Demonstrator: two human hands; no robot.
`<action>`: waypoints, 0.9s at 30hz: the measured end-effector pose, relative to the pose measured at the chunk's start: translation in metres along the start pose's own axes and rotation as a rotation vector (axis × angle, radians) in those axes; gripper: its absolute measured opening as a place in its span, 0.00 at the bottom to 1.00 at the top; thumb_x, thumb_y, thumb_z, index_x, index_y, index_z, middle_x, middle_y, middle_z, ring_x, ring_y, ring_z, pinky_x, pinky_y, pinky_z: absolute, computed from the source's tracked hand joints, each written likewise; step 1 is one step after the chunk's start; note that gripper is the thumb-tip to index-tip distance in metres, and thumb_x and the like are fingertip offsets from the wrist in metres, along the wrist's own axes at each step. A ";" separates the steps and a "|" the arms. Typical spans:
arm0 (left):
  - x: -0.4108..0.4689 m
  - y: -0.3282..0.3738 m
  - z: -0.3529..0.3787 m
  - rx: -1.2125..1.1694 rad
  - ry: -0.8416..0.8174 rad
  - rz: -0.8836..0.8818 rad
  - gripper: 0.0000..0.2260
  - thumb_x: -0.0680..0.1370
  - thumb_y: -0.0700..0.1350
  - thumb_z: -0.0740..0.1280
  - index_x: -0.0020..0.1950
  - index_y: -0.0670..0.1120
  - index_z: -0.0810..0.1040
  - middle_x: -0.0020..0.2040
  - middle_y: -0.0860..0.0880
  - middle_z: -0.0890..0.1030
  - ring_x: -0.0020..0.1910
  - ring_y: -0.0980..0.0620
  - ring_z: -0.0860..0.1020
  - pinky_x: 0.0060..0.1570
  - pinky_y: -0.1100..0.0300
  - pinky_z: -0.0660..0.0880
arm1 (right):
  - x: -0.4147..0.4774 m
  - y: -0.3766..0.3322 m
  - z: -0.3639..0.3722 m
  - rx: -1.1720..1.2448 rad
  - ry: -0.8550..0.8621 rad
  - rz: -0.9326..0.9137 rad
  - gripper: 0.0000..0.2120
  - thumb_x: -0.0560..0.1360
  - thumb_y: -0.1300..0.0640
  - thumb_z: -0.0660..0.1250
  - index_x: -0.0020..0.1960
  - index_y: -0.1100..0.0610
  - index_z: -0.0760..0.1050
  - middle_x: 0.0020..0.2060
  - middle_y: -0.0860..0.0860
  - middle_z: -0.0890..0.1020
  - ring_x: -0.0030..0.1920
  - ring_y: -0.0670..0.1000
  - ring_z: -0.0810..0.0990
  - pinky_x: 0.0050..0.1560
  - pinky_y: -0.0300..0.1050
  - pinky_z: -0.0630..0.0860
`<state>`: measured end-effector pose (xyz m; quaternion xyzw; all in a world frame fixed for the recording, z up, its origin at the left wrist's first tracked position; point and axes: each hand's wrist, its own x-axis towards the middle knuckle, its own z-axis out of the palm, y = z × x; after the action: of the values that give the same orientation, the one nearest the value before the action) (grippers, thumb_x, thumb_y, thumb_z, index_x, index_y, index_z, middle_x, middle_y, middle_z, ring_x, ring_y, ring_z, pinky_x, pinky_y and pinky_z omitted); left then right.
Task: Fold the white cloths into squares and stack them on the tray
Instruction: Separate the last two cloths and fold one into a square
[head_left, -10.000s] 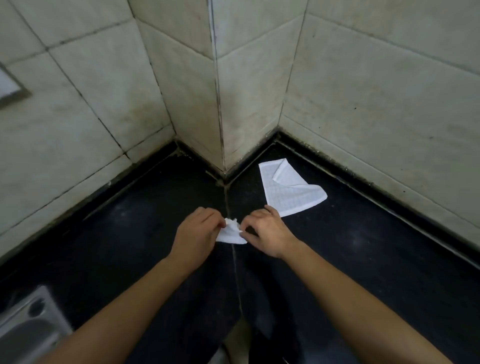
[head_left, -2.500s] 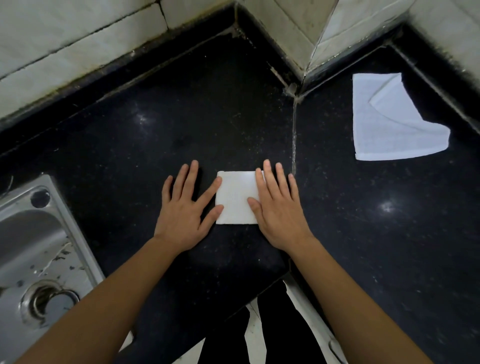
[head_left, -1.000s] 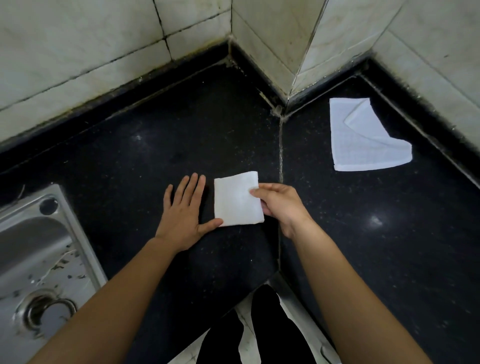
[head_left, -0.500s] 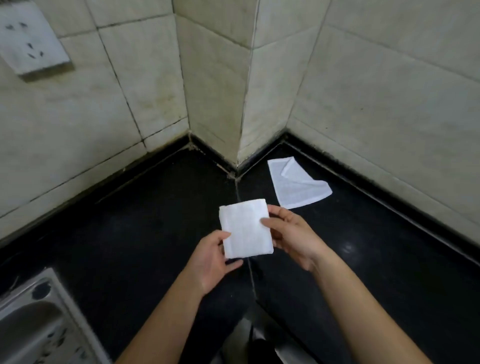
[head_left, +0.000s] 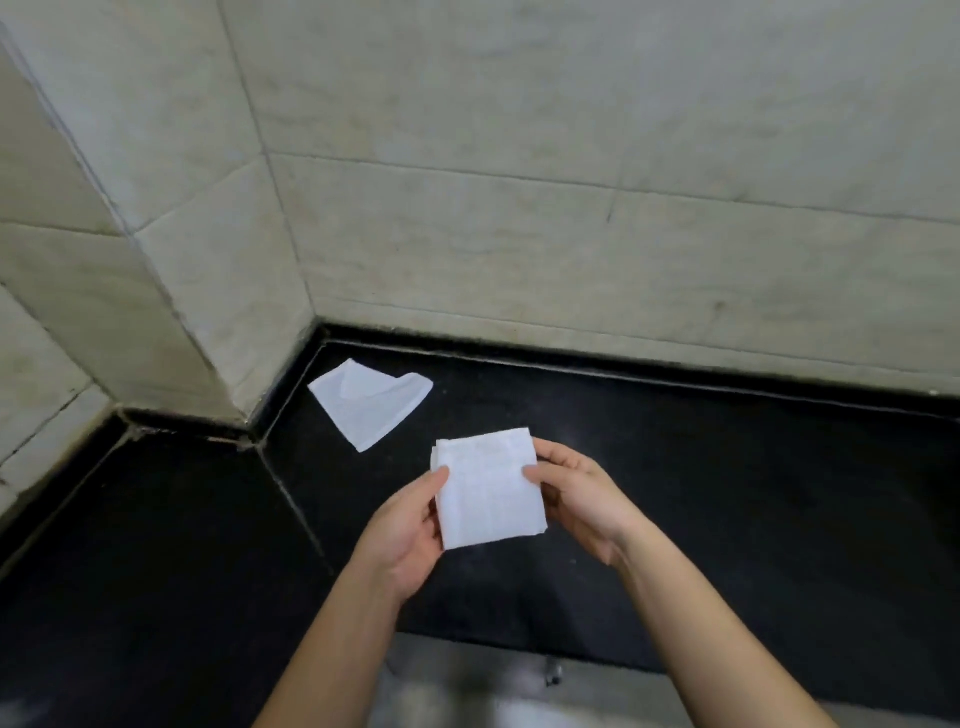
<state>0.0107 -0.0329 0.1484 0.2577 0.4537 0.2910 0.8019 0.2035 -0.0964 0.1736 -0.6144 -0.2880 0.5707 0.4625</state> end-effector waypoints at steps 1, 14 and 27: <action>-0.002 -0.006 0.017 0.031 -0.012 0.006 0.14 0.82 0.45 0.65 0.65 0.42 0.77 0.56 0.44 0.85 0.54 0.46 0.84 0.49 0.50 0.80 | -0.014 -0.002 -0.016 0.021 0.029 -0.018 0.17 0.79 0.65 0.61 0.63 0.52 0.80 0.56 0.53 0.86 0.60 0.57 0.82 0.58 0.54 0.78; -0.078 -0.230 0.345 0.432 -0.407 0.015 0.12 0.79 0.39 0.68 0.61 0.39 0.82 0.55 0.42 0.85 0.55 0.44 0.84 0.58 0.47 0.78 | -0.277 0.072 -0.340 0.266 0.509 -0.215 0.17 0.78 0.65 0.69 0.64 0.53 0.77 0.54 0.53 0.87 0.55 0.54 0.85 0.60 0.58 0.80; -0.111 -0.377 0.559 0.521 -0.512 -0.055 0.12 0.77 0.39 0.70 0.60 0.40 0.82 0.55 0.42 0.85 0.54 0.45 0.84 0.49 0.54 0.81 | -0.400 0.111 -0.559 0.468 0.702 -0.277 0.16 0.78 0.66 0.68 0.64 0.55 0.77 0.53 0.53 0.87 0.54 0.53 0.86 0.52 0.50 0.82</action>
<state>0.5431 -0.4571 0.2118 0.5055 0.3041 0.0702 0.8044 0.6520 -0.6284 0.2036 -0.6051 -0.0562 0.3101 0.7312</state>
